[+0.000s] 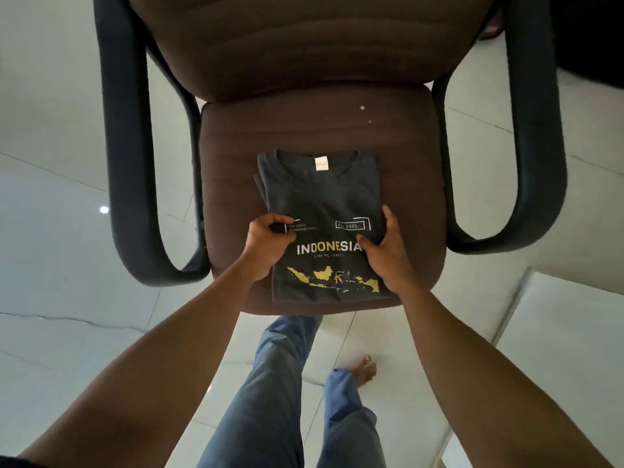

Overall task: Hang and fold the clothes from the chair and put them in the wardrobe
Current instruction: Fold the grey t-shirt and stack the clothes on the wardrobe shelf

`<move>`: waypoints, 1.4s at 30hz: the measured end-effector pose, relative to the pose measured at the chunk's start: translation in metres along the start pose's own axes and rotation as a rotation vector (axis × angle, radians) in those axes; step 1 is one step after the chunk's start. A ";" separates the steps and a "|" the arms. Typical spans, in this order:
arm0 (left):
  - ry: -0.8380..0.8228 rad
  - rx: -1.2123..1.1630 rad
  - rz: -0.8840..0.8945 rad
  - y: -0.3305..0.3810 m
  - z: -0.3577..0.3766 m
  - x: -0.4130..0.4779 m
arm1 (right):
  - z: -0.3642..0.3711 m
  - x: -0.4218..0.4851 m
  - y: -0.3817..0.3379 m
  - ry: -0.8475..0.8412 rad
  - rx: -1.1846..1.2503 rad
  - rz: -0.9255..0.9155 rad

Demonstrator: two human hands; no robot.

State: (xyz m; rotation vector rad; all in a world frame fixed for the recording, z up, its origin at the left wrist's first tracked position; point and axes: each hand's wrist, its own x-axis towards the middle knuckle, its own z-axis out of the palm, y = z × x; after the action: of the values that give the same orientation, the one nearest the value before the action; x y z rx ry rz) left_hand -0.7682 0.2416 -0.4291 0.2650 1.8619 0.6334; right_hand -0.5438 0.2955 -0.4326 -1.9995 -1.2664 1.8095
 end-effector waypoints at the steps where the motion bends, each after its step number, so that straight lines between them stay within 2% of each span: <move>1: -0.030 -0.033 -0.024 0.001 0.000 -0.004 | -0.002 -0.006 0.004 0.001 0.016 -0.017; 4: -0.238 -0.151 -0.170 0.004 -0.002 -0.021 | -0.010 -0.027 0.013 0.048 0.134 -0.041; 6: -0.384 -0.109 -0.268 0.010 -0.002 -0.036 | -0.016 -0.046 0.020 0.090 0.178 -0.021; 8: -0.442 -0.048 -0.282 0.014 0.000 -0.050 | -0.024 -0.067 0.027 0.121 0.177 0.009; 12: -0.479 0.024 -0.200 0.026 0.015 -0.079 | -0.047 -0.111 0.040 0.190 0.269 0.101; 16: -0.613 0.159 -0.108 0.042 0.040 -0.121 | -0.076 -0.162 0.057 0.297 0.404 0.160; 23: -0.766 0.385 0.052 0.041 0.106 -0.209 | -0.124 -0.275 0.107 0.473 0.639 0.156; 30: -1.028 0.694 0.195 -0.029 0.180 -0.348 | -0.129 -0.445 0.227 0.759 0.889 0.121; 35: -1.194 0.876 0.369 -0.105 0.206 -0.476 | -0.106 -0.591 0.303 0.961 0.995 0.059; 42: -1.493 1.098 0.564 -0.214 0.232 -0.655 | -0.064 -0.787 0.375 1.334 1.113 0.041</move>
State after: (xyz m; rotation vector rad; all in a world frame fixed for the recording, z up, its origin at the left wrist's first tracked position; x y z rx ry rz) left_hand -0.2835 -0.1737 -0.0819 1.5124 0.4373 -0.3472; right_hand -0.2389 -0.4374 -0.0662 -1.7375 0.1885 0.4773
